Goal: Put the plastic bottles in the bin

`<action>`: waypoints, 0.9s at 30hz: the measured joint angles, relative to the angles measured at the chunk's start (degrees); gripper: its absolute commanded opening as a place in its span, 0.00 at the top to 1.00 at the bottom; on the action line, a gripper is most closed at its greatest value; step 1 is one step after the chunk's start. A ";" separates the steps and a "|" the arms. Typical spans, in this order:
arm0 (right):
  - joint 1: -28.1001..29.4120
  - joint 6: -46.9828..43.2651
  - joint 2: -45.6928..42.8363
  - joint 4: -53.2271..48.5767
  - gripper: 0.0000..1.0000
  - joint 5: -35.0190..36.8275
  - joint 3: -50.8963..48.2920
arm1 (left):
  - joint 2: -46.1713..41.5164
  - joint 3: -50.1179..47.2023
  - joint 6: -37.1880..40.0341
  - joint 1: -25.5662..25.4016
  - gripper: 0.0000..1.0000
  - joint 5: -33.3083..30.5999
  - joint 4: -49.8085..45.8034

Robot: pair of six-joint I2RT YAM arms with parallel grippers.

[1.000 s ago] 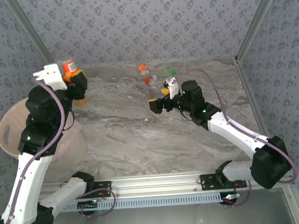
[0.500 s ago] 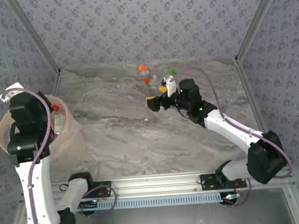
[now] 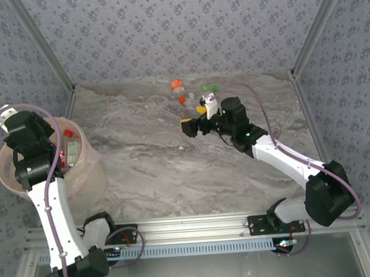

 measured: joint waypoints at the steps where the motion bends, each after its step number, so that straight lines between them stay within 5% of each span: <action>1: 0.00 0.02 0.04 0.02 0.00 0.00 0.02 | 0.39 -0.55 -0.07 1.42 0.47 0.26 1.55; 3: 0.00 0.24 0.28 0.39 0.00 0.02 0.02 | 0.87 -1.18 -1.07 3.54 0.44 0.46 3.17; 7: 0.00 1.03 1.53 1.36 0.00 0.00 0.46 | 1.64 -1.25 -6.01 5.01 0.13 0.57 2.80; 10: 0.00 1.36 2.38 1.60 0.00 -0.02 1.05 | 1.40 -1.33 -9.70 5.01 0.06 1.31 2.43; 27: 0.00 2.40 2.62 1.68 0.00 -0.42 1.22 | 6.12 3.89 -16.06 5.01 0.02 7.04 -8.50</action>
